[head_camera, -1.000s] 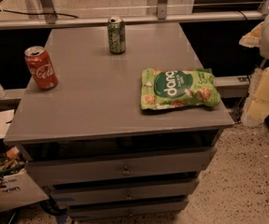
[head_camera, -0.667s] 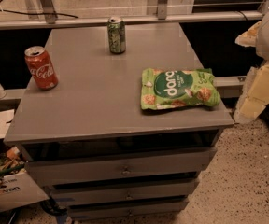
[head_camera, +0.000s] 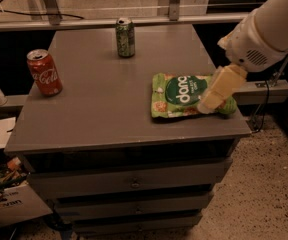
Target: Move green can near coke can
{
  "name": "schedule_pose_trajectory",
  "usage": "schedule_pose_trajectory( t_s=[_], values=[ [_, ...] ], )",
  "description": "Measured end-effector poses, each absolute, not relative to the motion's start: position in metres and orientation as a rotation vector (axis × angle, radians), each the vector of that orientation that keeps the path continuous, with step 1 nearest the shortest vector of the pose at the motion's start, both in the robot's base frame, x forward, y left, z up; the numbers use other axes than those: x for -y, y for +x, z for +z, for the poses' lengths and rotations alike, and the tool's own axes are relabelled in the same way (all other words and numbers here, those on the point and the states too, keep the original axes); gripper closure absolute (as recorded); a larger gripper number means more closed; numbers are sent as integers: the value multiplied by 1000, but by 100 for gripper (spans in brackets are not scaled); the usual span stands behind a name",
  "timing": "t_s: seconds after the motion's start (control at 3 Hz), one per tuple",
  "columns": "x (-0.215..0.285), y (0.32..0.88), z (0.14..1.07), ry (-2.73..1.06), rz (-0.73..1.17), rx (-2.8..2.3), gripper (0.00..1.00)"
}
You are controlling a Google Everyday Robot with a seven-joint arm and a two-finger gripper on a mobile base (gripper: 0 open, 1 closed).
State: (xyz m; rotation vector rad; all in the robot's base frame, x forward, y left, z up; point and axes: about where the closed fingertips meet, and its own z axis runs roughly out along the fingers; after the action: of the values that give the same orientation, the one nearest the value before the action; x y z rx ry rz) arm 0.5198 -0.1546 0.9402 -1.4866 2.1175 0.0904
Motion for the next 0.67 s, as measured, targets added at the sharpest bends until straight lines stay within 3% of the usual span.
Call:
schedule_pose_trajectory(
  t_s=[0.67],
  values=[
    [144, 549, 923, -1429, 121, -2111, 0]
  ],
)
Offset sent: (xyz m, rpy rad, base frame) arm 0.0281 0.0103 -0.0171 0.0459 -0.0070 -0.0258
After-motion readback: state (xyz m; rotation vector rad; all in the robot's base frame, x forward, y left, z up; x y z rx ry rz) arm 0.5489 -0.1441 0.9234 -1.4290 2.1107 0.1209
